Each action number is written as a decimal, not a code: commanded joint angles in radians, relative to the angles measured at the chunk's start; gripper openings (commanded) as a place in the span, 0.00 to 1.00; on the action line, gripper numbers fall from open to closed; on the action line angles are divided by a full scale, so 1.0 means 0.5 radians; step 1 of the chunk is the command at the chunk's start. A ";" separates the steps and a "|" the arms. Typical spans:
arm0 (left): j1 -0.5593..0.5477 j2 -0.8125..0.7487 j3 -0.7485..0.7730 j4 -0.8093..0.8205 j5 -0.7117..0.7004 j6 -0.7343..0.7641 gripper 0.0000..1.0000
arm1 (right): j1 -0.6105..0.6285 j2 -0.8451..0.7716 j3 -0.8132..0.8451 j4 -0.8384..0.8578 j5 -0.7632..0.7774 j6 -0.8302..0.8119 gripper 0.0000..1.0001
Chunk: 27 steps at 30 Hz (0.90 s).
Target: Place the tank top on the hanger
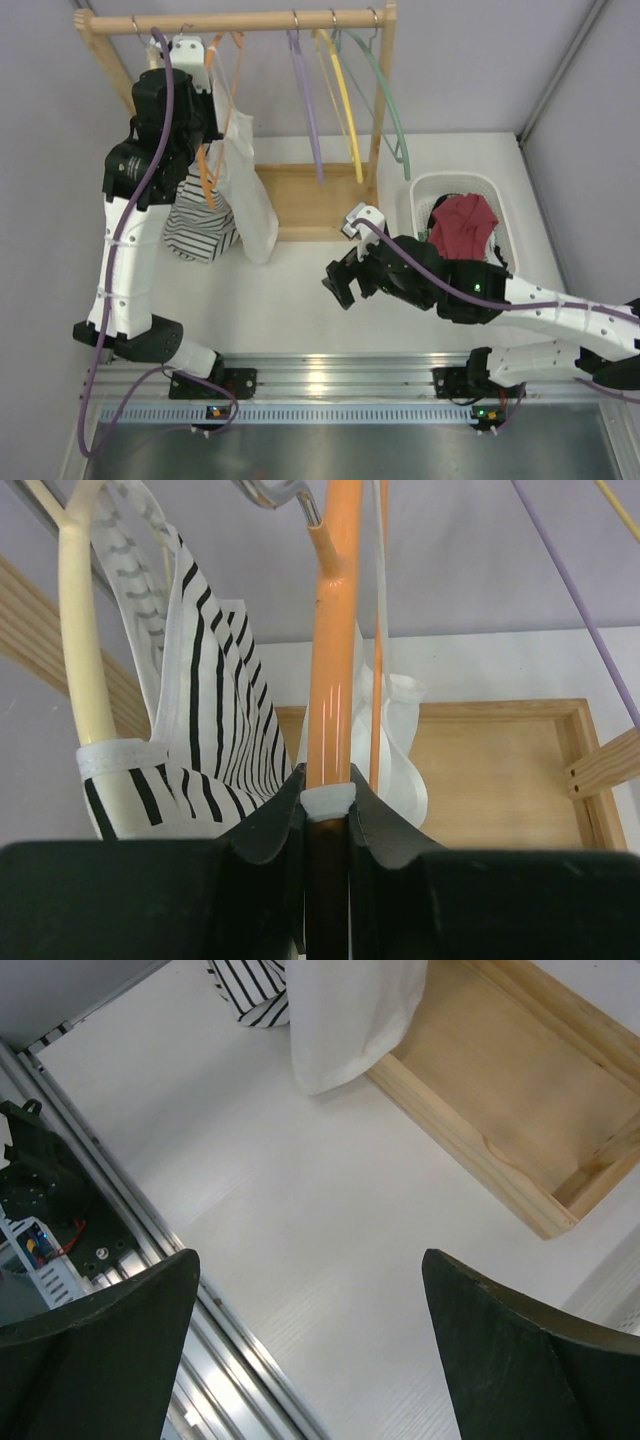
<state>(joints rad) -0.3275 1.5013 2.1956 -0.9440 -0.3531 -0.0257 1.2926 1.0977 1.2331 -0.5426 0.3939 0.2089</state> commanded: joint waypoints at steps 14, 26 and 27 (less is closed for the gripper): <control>0.078 0.127 0.140 0.311 -0.039 0.076 0.00 | -0.100 0.014 -0.015 0.122 -0.122 -0.050 0.92; 0.143 0.219 0.186 0.412 -0.042 0.055 0.00 | -0.112 0.004 -0.012 0.082 -0.110 -0.025 0.92; 0.155 0.219 0.183 0.418 -0.042 0.003 0.00 | -0.112 0.004 -0.012 0.079 -0.107 -0.022 0.92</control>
<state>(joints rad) -0.2646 1.6245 2.2391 -0.8516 -0.3607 0.0013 1.2469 1.1072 1.2224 -0.5236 0.3389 0.2016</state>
